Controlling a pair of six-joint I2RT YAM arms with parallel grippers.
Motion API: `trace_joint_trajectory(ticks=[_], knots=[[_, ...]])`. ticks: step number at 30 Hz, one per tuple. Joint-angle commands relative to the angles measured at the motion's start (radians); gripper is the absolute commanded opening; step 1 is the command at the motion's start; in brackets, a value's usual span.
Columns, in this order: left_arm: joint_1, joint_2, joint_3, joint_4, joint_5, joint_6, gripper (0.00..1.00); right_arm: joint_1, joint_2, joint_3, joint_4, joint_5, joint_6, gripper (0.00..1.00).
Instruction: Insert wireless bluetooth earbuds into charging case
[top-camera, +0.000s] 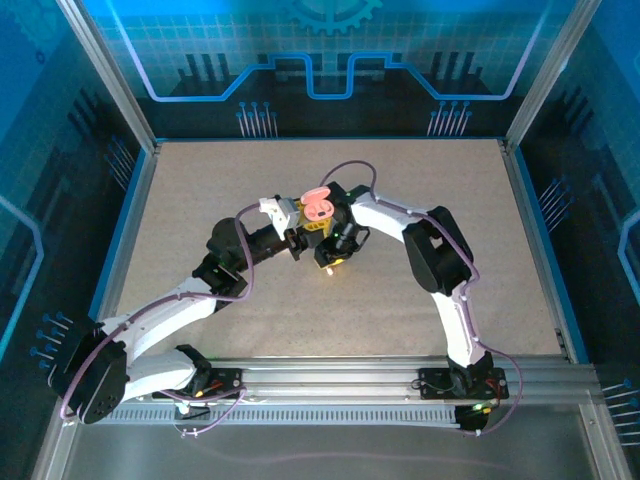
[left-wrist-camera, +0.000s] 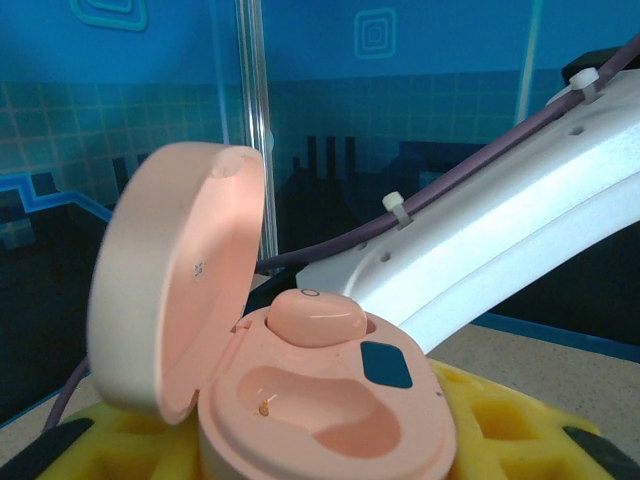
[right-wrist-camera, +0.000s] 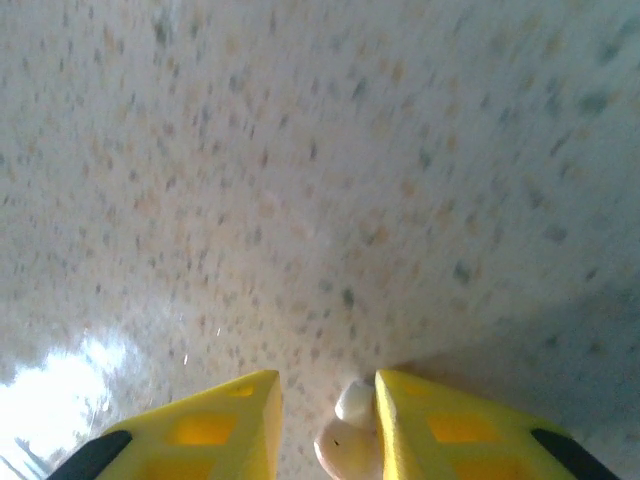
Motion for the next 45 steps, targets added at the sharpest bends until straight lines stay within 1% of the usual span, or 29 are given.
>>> trace_joint_trajectory(ticks=[1,4,9,13,15,21,27,33,45], knots=[[-0.002,-0.021,0.001,0.01,-0.006,0.015,0.32,0.016,-0.068,-0.056,-0.035,-0.064,-0.028,0.32],[-0.003,-0.017,0.006,0.011,-0.002,0.014,0.32,0.016,-0.108,-0.095,-0.028,-0.061,-0.031,0.32],[-0.004,-0.015,0.009,0.01,0.001,0.01,0.32,0.015,-0.148,-0.108,-0.056,-0.045,-0.042,0.32],[-0.003,-0.016,0.011,0.013,0.001,0.006,0.32,0.01,-0.171,-0.105,-0.024,-0.012,-0.037,0.33],[-0.004,-0.016,0.012,0.014,0.003,0.005,0.32,0.008,-0.152,-0.079,-0.022,-0.011,-0.038,0.34],[-0.004,-0.025,0.008,0.011,0.001,0.004,0.32,0.02,-0.049,0.029,-0.036,-0.073,-0.057,0.35],[-0.004,-0.03,0.005,0.006,0.0,0.005,0.32,0.037,0.033,0.087,-0.064,-0.065,-0.064,0.36],[-0.003,-0.028,0.002,0.006,-0.003,0.007,0.32,0.039,0.039,0.057,-0.086,-0.04,-0.07,0.35],[-0.004,-0.019,0.005,0.012,0.001,0.002,0.32,0.028,-0.072,-0.07,-0.092,-0.021,-0.077,0.34]])
